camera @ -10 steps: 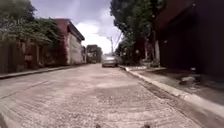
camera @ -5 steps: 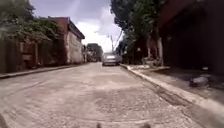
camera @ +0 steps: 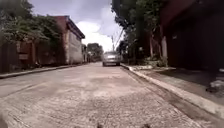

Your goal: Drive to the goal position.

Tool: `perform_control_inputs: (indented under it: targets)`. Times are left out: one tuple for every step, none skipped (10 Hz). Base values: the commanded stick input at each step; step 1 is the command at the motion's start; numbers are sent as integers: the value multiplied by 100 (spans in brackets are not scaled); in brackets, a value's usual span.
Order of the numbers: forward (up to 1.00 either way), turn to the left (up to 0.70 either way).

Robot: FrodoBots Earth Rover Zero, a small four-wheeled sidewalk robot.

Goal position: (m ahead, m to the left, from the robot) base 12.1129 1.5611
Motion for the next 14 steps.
perform_control_inputs:
  targets:
    - [85,1]
    - [85,1]
    - [85,30]
    - [85,29]
    - [85,23]
    - [85,16]
    - [85,9]
    - [85,3]
    - [85,1]
    - [85,1]
    - [85,1]
    - [85,1]
    - [85,1]
    - [85,1]
